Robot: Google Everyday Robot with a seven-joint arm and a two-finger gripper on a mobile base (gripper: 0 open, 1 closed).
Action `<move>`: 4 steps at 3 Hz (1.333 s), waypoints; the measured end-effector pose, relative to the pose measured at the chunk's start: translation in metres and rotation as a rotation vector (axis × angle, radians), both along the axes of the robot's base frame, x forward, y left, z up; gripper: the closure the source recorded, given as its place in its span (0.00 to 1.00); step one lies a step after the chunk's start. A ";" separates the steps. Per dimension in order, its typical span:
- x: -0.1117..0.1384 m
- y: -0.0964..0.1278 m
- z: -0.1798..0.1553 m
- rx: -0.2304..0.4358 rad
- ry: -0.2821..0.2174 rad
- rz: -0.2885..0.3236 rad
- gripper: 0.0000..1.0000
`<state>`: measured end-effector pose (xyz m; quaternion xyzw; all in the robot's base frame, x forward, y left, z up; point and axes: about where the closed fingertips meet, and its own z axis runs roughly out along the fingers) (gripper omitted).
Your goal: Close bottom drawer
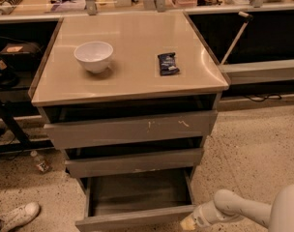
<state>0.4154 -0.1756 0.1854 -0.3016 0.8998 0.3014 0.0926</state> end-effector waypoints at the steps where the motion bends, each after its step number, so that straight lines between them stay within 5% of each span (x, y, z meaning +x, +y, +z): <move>1: 0.000 0.000 0.000 0.000 0.000 0.000 0.35; 2: 0.000 0.000 0.000 0.000 0.000 0.000 0.11; 3: 0.000 0.000 0.000 0.000 0.000 0.000 0.00; 4: 0.000 0.000 0.000 0.000 0.000 0.000 0.00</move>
Offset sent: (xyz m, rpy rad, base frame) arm 0.0000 0.0000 0.0000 0.0000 0.0000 0.0000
